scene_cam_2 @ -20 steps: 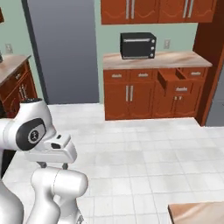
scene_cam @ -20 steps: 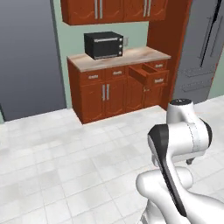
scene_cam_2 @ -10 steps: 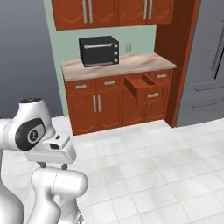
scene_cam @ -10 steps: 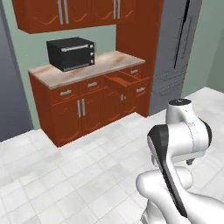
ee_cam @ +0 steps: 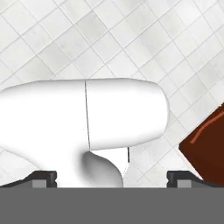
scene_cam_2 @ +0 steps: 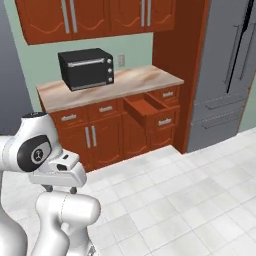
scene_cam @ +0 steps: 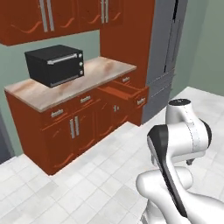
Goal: Restock the sink supplies by placing the sponge and soap dispenser on the counter and next to the sink. Make sure the soap dispenser is upright.
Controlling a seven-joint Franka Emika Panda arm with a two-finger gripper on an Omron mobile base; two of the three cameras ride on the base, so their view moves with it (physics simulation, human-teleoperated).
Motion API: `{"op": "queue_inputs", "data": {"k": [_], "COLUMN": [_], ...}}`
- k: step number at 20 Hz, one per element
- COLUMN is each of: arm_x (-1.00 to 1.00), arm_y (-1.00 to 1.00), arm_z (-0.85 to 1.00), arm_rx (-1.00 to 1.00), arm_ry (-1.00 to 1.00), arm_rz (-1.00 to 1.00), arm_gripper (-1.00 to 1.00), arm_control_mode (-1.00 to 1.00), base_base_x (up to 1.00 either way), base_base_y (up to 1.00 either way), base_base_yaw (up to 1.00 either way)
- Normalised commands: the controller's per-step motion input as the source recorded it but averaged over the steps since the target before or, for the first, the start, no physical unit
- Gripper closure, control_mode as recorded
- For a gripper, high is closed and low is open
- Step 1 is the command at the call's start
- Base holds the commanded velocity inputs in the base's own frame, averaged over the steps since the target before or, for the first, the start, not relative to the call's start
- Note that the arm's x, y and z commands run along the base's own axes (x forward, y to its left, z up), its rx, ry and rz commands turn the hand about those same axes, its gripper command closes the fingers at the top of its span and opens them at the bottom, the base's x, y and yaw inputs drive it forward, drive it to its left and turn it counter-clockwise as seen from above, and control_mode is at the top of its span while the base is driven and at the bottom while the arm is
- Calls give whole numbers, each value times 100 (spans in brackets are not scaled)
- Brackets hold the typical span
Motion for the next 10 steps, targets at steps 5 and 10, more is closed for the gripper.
{"op": "queue_inputs", "data": {"k": [5, 10], "arm_x": [0, 0], "arm_y": [0, 0], "arm_z": [0, 0], "arm_rx": [0, 0], "arm_ry": [0, 0], "arm_rz": [0, 0], "arm_gripper": [-100, -100], "arm_control_mode": [100, 100], "base_base_x": [100, 98], "base_base_y": [41, 28], "base_base_yaw": [-36, -33]}}
